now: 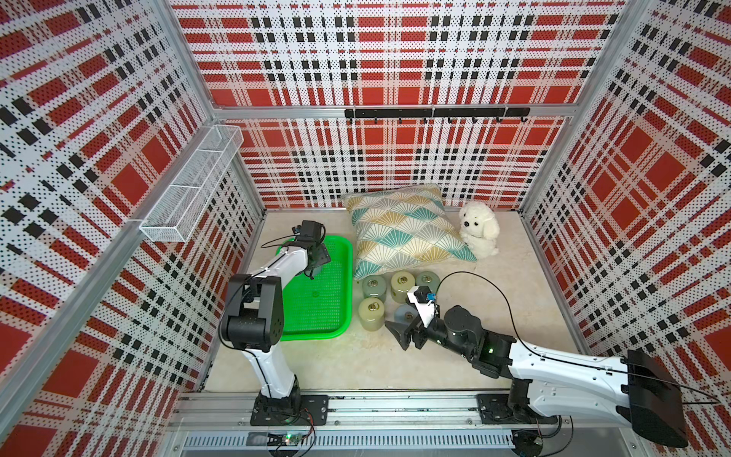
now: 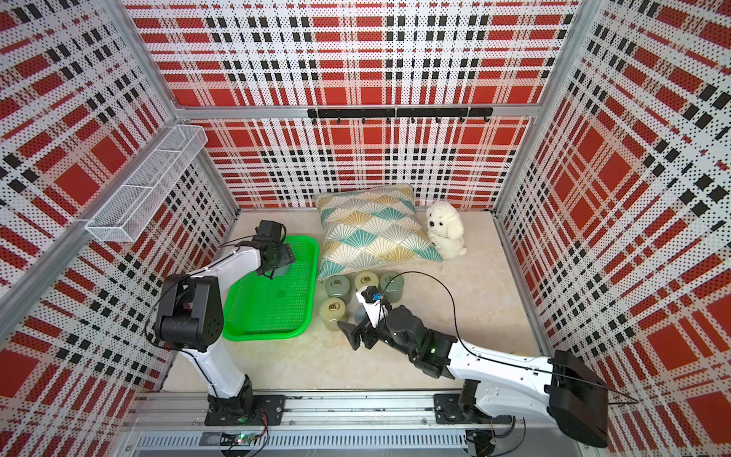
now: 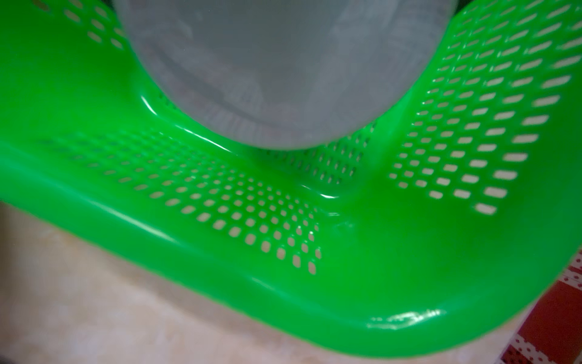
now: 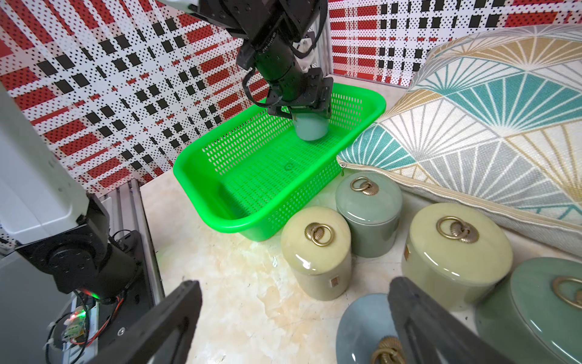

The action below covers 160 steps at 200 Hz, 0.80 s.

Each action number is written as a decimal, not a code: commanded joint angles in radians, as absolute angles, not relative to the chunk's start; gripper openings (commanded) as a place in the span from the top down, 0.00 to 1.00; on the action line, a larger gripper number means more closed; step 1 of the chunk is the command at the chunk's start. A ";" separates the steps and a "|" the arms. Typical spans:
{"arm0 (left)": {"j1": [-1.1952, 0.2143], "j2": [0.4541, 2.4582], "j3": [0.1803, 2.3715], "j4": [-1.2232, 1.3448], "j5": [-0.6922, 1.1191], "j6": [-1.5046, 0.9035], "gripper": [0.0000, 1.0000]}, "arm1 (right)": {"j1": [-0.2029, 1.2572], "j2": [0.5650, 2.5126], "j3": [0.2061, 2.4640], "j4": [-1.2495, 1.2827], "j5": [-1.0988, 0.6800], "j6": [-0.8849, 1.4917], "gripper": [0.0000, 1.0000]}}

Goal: Take the tea canister out of the basket
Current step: Pick up the tea canister from the basket.

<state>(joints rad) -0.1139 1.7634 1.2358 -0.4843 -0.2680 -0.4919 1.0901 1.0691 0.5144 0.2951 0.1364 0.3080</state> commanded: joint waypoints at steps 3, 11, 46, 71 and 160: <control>-0.142 1.623 1.225 -0.482 -0.283 -0.495 0.32 | 1.091 1.044 0.538 0.285 0.182 0.309 0.00; -0.159 1.591 1.217 -0.487 -0.286 -0.494 0.32 | 1.090 1.040 0.537 0.282 0.188 0.310 0.00; -0.256 1.466 1.201 -0.541 -0.296 -0.489 0.33 | 1.083 1.005 0.519 0.274 0.227 0.325 0.00; -0.338 1.403 1.196 -0.567 -0.280 -0.501 0.34 | 1.071 0.978 0.523 0.230 0.239 0.335 0.00; -0.736 1.420 1.297 -0.580 -0.291 -0.579 0.34 | 1.062 0.725 0.509 -0.102 0.359 0.479 0.00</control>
<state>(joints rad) -0.6514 1.4063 1.2118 -0.6373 -0.2623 -0.5488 1.0691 0.8036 0.5140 0.0513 0.2993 0.4110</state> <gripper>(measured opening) 0.850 0.999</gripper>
